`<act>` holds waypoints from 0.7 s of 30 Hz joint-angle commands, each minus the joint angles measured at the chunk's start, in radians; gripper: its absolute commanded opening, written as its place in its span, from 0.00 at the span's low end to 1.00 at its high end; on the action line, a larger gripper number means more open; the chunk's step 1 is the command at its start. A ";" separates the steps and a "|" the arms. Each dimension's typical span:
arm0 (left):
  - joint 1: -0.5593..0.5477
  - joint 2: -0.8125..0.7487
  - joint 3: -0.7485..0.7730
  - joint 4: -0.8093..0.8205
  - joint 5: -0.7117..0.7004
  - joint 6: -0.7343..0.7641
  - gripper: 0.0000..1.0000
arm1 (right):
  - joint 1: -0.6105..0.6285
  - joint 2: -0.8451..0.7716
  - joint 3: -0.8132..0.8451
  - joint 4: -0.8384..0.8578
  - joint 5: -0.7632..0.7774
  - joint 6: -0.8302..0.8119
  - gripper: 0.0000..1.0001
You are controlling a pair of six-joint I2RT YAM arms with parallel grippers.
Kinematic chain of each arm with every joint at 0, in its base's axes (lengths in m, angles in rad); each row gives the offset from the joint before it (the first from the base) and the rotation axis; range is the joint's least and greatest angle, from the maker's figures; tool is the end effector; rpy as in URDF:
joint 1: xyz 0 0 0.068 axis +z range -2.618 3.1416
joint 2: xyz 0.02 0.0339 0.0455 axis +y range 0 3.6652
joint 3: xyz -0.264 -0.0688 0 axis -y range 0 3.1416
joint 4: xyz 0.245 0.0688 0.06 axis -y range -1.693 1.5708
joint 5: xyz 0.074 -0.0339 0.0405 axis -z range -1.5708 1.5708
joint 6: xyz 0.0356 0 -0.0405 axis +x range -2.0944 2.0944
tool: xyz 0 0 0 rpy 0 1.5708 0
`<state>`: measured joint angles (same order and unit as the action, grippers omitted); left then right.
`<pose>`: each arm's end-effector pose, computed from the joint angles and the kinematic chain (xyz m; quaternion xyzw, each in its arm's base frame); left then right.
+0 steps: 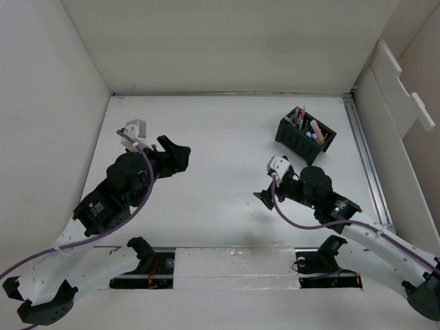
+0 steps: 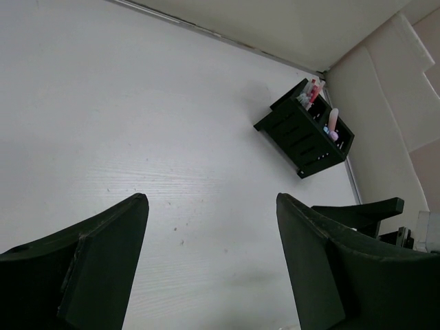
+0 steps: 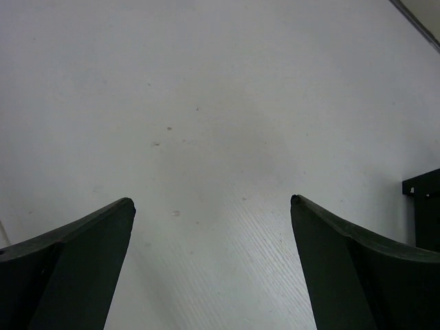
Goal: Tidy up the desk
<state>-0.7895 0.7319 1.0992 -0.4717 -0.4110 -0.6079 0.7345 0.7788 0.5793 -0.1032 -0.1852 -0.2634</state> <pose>0.1064 -0.0871 0.4228 -0.0700 0.7368 -0.3053 0.5992 0.1353 0.1310 0.2767 -0.4319 0.6782 0.2101 0.5562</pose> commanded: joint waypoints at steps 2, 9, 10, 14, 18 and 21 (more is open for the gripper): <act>0.004 -0.005 -0.013 0.030 0.015 -0.026 0.71 | 0.017 0.022 0.011 -0.067 0.062 0.021 1.00; 0.004 -0.012 -0.044 0.059 0.024 -0.036 0.70 | 0.037 0.075 -0.025 -0.090 0.049 0.024 1.00; 0.004 -0.012 -0.045 0.059 0.026 -0.036 0.70 | 0.037 0.083 -0.027 -0.105 0.047 0.026 1.00; 0.004 -0.005 -0.044 0.059 0.029 -0.041 0.70 | 0.074 0.097 -0.035 -0.112 0.065 0.021 1.00; 0.004 -0.003 -0.044 0.065 0.031 -0.041 0.70 | 0.085 0.103 -0.035 -0.093 0.056 0.020 1.00; 0.004 0.004 -0.044 0.068 0.029 -0.041 0.70 | 0.085 0.125 -0.035 -0.084 0.050 0.013 1.00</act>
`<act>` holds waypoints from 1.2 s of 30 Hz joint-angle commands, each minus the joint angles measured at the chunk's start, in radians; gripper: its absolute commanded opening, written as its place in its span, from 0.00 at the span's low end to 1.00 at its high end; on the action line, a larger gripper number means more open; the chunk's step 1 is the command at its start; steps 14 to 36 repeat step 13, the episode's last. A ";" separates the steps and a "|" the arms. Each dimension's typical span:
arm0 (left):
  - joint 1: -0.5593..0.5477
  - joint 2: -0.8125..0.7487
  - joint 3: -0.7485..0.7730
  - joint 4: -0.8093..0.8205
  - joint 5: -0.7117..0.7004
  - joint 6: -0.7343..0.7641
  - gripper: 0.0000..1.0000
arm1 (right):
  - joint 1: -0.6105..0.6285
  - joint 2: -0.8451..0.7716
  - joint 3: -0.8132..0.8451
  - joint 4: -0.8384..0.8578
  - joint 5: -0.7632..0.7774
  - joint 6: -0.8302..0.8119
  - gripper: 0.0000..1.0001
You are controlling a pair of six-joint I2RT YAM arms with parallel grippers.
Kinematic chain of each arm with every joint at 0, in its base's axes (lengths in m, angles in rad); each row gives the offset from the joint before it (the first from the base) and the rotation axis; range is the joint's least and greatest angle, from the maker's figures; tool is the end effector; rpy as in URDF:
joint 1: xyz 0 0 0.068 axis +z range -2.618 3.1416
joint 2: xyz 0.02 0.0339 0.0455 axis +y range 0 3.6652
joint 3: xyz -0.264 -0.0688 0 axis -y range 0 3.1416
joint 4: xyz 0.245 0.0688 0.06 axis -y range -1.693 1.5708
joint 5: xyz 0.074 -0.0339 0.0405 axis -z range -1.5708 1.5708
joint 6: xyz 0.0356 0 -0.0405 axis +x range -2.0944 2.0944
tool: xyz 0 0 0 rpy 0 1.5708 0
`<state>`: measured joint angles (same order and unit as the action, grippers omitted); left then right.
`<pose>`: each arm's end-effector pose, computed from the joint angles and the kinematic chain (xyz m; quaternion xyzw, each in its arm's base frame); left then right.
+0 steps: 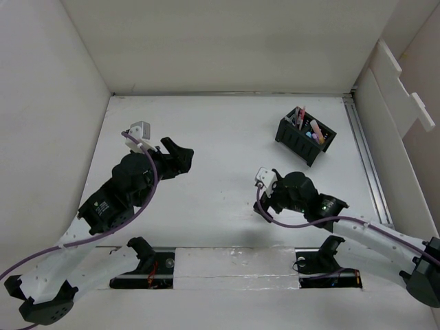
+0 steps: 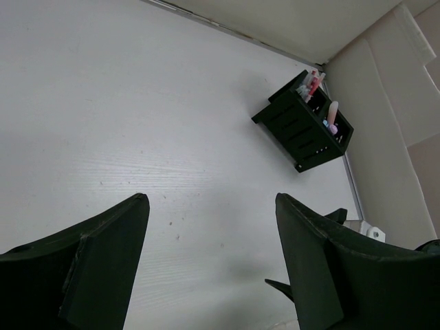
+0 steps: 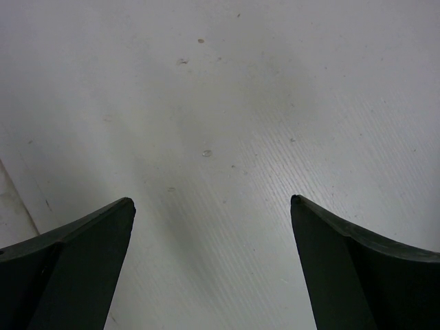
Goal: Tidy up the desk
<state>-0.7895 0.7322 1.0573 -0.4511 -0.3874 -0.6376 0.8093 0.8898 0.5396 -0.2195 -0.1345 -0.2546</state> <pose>0.1101 -0.0919 0.4117 -0.0710 0.7437 -0.3155 0.5851 0.1322 0.1455 0.2320 -0.4718 0.7380 0.1878 0.4444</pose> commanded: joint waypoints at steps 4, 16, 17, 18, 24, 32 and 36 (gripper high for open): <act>0.004 0.016 0.000 0.051 0.007 -0.010 0.70 | 0.028 0.029 0.007 0.042 -0.004 0.005 1.00; 0.004 0.024 0.001 0.072 0.009 -0.001 0.71 | 0.037 0.047 0.063 0.019 0.027 -0.035 1.00; 0.004 0.024 0.001 0.072 0.009 -0.001 0.71 | 0.037 0.047 0.063 0.019 0.027 -0.035 1.00; 0.004 0.024 0.001 0.072 0.009 -0.001 0.71 | 0.037 0.047 0.063 0.019 0.027 -0.035 1.00; 0.004 0.024 0.001 0.072 0.009 -0.001 0.71 | 0.037 0.047 0.063 0.019 0.027 -0.035 1.00; 0.004 0.024 0.001 0.072 0.009 -0.001 0.71 | 0.037 0.047 0.063 0.019 0.027 -0.035 1.00; 0.004 0.024 0.001 0.072 0.009 -0.001 0.71 | 0.037 0.047 0.063 0.019 0.027 -0.035 1.00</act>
